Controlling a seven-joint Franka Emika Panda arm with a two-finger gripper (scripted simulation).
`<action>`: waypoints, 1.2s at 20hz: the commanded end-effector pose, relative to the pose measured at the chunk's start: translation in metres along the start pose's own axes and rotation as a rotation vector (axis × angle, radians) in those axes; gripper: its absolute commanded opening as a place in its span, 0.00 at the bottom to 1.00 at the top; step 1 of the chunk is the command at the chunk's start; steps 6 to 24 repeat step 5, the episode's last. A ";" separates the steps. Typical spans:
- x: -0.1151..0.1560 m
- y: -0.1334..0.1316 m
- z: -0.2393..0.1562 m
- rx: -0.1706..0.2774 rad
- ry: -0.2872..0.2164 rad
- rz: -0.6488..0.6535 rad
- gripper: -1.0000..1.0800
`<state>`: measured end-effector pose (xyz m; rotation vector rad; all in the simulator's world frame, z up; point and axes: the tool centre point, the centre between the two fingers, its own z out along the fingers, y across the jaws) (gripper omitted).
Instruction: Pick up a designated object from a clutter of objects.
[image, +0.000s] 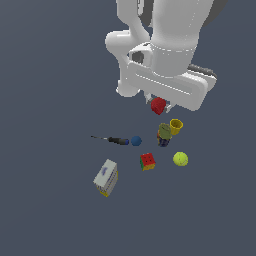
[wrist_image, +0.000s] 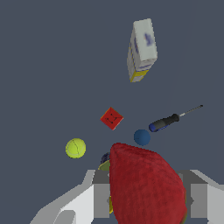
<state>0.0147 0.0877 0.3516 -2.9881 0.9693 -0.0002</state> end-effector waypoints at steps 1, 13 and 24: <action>0.002 -0.002 -0.005 0.000 0.000 0.000 0.00; 0.003 -0.004 -0.007 0.000 0.000 0.000 0.00; 0.003 -0.004 -0.007 0.000 0.000 0.000 0.00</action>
